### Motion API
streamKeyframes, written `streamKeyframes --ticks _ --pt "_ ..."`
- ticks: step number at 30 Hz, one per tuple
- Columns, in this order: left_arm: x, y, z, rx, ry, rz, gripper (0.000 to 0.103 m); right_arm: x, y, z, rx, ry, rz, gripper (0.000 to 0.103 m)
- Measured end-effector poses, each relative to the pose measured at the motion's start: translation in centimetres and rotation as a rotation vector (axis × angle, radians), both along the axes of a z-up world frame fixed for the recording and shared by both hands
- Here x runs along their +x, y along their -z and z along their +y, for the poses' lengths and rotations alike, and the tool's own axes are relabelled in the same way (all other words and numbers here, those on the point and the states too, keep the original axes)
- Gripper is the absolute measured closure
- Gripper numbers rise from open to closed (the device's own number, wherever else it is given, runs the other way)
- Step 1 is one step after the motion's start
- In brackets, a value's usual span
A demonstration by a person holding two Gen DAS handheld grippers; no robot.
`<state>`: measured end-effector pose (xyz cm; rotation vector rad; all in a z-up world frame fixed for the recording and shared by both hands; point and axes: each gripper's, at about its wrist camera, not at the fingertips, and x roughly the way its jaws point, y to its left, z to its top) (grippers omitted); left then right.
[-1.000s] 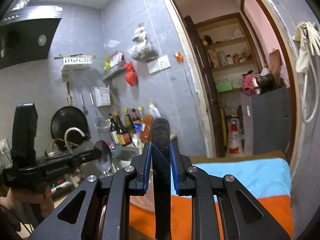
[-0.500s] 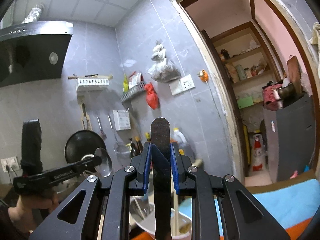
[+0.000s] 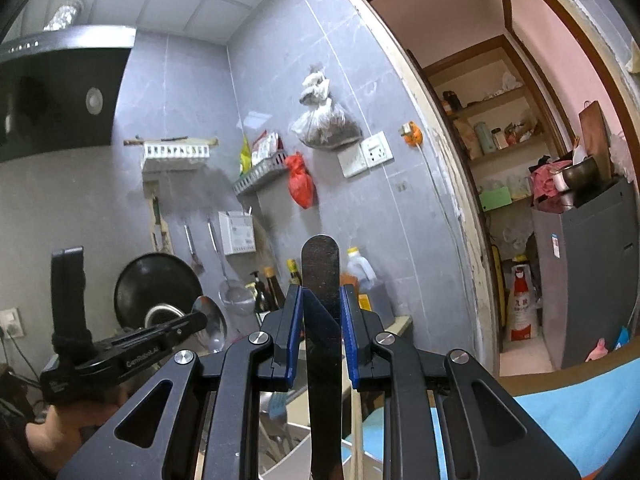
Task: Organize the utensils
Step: 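Raise the knife with the right tool over the caddy while the left tool carries the spoon toward it, then open the right tool to drop the knife into the caddy while the left tool releases the spoon into it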
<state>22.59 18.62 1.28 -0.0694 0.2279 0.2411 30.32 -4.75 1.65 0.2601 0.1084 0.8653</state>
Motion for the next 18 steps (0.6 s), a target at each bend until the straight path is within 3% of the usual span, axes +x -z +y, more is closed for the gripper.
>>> streamKeyframes --ticks 8,18 --pt "0.3 1.8 -1.1 0.036 0.014 0.014 0.103 -0.1 2.0 1.4 -0.073 0.024 -0.02 0.086" --pt "0.9 2.8 -1.8 0.002 0.052 0.057 0.103 -0.1 2.8 1.5 -0.097 0.027 -0.01 0.087"
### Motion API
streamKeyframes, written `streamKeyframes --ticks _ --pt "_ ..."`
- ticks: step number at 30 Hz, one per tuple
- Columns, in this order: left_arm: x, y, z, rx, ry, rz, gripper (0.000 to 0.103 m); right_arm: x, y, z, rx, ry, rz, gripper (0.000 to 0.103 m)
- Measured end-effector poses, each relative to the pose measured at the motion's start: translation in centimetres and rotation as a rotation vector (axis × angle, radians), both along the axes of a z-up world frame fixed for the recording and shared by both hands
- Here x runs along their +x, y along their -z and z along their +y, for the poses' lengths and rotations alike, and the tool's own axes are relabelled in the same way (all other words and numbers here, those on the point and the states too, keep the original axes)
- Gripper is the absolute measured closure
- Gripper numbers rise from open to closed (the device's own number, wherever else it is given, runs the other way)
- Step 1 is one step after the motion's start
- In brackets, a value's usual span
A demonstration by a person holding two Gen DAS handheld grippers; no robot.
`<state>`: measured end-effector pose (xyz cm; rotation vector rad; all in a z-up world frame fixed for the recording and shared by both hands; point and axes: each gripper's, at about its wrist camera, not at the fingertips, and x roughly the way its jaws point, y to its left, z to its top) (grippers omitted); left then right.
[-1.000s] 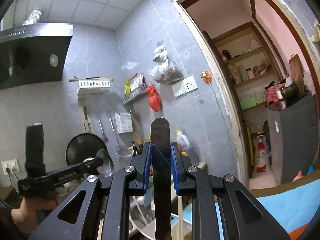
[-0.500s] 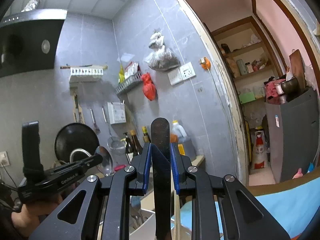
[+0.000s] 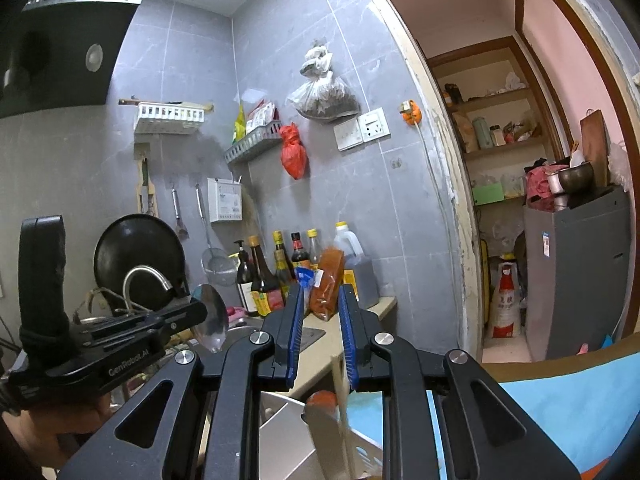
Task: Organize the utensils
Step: 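Open the right tool to drop the knife into the caddy while the left tool releases the spoon into it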
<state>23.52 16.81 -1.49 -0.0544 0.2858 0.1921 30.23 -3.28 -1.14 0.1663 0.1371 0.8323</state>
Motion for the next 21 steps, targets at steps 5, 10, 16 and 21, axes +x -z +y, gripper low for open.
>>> streamKeyframes --ticks 5,10,16,21 --pt "0.0 0.1 0.2 -0.051 0.018 0.021 0.103 -0.1 0.0 -0.2 -0.002 -0.001 0.006 0.087" --pt "-0.3 0.3 0.6 -0.124 0.048 0.035 0.101 -0.2 0.0 -0.4 -0.008 0.005 0.013 0.086" --pt "-0.8 0.5 1.2 -0.215 0.093 0.06 0.092 -0.6 -0.3 -1.0 -0.017 0.02 0.018 0.074" --pt "-1.4 0.3 1.5 -0.285 0.126 0.053 0.076 -1.1 -0.8 -1.8 -0.029 0.045 0.012 0.071"
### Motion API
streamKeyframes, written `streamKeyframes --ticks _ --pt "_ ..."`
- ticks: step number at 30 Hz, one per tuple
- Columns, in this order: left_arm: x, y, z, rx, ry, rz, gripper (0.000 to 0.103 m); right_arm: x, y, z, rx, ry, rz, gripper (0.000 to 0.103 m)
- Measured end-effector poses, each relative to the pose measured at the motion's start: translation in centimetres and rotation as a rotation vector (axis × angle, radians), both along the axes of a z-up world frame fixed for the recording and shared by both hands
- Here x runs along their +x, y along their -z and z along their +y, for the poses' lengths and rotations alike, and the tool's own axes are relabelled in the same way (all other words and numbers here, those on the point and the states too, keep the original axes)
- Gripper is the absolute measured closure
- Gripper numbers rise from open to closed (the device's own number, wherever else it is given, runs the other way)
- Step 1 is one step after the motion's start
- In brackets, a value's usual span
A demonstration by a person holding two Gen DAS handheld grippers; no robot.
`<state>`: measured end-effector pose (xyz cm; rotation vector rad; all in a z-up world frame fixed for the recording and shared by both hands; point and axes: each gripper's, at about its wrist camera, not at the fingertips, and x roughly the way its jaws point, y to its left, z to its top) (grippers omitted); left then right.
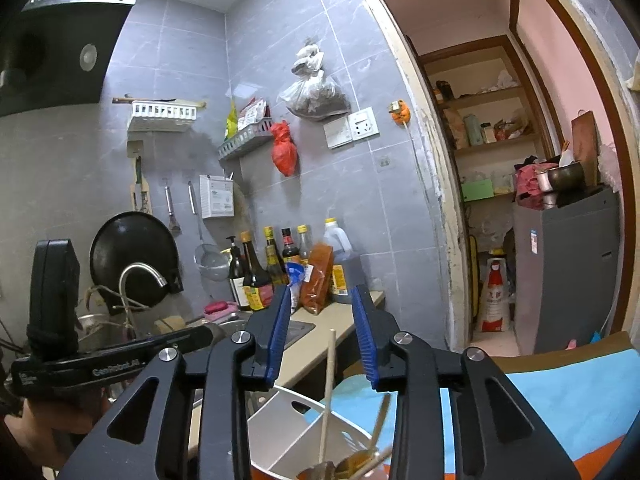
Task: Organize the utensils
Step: 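Open the right tool to drop the knife into the caddy while the left tool releases the spoon into it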
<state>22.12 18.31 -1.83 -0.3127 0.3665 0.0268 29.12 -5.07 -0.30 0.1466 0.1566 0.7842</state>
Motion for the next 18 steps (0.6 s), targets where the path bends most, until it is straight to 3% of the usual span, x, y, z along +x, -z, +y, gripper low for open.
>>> streamKeyframes --ticks 3,6,8,12,16,18 --pt "-0.2 -0.4 -0.3 0.0 0.01 0.008 0.074 -0.4 -0.4 -0.7 -0.002 0.02 0.0 0.066" --pt "-0.6 -0.8 -0.7 -0.007 0.015 -0.003 0.062 -0.9 -0.7 -1.5 -0.003 0.048 0.001 0.054" --pt "-1.0 -1.0 -1.0 -0.013 0.022 -0.012 0.059 -1.4 -0.9 -2.1 -0.004 0.071 0.007 0.051" --pt "-1.8 -1.5 -2.0 -0.001 0.037 -0.037 0.044 -1.9 -1.3 -3.1 -0.012 0.098 0.037 0.039" --pt "-2.5 -2.0 -3.0 0.005 0.046 -0.04 0.024 -2.9 -1.6 -4.3 -0.026 0.135 0.055 0.027" --pt "-2.7 -2.2 -3.3 -0.003 0.044 -0.038 0.021 -3.3 -1.8 -4.7 -0.04 0.162 0.069 0.023"
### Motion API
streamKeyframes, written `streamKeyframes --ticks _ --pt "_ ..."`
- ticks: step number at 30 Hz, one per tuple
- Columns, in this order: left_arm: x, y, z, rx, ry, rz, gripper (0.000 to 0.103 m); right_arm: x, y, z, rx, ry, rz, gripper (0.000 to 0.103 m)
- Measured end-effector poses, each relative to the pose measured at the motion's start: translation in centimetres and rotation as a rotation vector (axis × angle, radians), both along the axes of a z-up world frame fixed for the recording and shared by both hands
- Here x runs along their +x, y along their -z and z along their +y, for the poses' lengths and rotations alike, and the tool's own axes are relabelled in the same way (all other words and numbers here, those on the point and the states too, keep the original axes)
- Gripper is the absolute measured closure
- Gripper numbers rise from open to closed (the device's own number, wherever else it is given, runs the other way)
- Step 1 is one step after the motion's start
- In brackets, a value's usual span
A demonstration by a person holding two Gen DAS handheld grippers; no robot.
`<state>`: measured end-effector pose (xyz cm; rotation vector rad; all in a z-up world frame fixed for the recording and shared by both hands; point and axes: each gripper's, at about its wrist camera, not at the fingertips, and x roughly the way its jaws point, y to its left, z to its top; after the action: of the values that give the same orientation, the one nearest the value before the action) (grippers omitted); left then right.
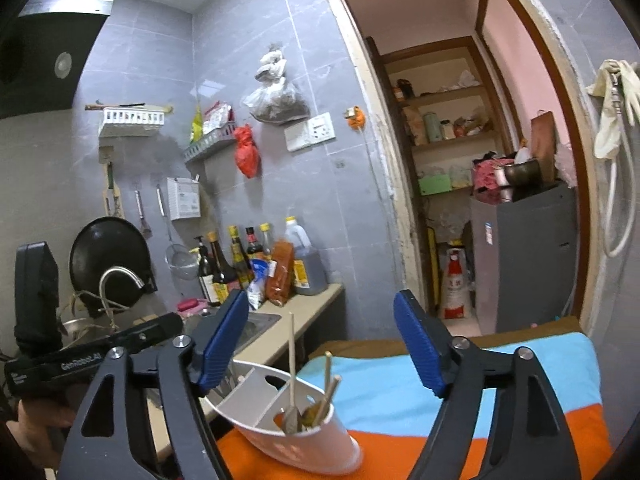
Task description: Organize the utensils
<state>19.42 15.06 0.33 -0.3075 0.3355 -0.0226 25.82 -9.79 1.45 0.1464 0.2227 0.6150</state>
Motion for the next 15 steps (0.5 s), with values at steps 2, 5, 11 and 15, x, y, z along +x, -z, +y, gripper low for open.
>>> streamKeyframes --ticks 2,5,11,15 --pt "-0.2 -0.1 -0.3 0.004 -0.007 0.01 0.021 -0.4 -0.1 -0.5 -0.005 0.027 0.01 0.016" --pt "-0.5 -0.1 -0.8 0.021 -0.014 0.023 0.011 -1.2 -0.3 -1.4 -0.015 0.071 0.032 0.009" --pt "-1.7 0.0 -2.2 0.056 -0.027 0.021 0.007 -3.0 -0.9 -3.1 -0.063 0.158 0.044 0.0" --pt "-2.7 0.3 -3.3 0.099 -0.055 0.02 0.007 -4.2 -0.8 -4.5 -0.096 0.197 0.069 0.0"
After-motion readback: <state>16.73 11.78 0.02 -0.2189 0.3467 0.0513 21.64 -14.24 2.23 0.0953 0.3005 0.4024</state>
